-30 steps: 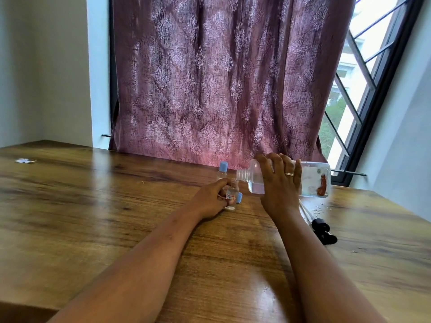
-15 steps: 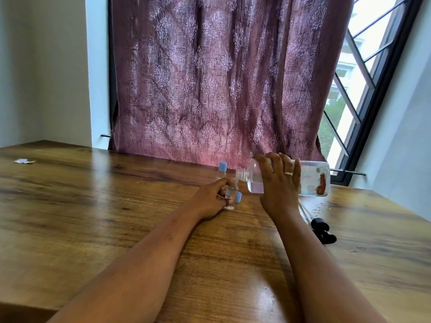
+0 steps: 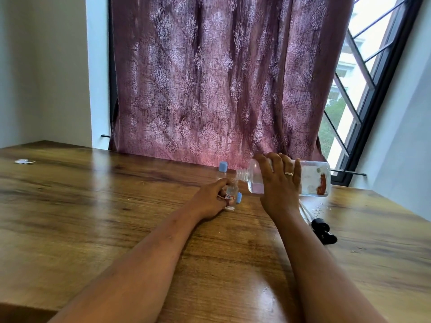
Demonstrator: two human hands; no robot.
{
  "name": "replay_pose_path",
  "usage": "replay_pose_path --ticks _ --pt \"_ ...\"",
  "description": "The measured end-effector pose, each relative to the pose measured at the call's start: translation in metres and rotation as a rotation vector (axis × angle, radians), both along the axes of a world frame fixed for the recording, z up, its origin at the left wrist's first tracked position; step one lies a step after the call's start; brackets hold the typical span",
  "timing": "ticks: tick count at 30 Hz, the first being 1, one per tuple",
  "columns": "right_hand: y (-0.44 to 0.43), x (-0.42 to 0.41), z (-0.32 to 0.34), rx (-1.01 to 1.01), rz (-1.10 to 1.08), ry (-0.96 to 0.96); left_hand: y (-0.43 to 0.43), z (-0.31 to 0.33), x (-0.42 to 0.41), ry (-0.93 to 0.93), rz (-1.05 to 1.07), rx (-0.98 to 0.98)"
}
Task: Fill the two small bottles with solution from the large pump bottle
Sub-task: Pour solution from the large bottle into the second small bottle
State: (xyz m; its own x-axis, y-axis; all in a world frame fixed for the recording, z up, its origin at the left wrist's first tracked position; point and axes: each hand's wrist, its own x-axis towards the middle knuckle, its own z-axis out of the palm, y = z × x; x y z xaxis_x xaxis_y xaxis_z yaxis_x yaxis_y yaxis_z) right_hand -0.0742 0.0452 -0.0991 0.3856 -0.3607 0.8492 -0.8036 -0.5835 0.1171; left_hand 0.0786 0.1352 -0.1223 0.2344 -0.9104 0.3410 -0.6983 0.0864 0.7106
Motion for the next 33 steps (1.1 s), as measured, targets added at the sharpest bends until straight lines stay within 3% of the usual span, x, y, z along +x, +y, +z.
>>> replay_pose_path --ticks 23,28,33 --pt "0.001 -0.002 -0.001 0.091 0.006 -0.048 0.001 0.0 0.0 0.003 -0.01 0.006" --pt "0.003 -0.003 0.008 0.261 0.111 -0.185 0.001 0.0 -0.003 0.022 -0.033 -0.059" --pt "0.005 -0.006 0.02 0.347 0.35 -0.426 0.003 0.004 -0.004 0.047 -0.009 -0.092"
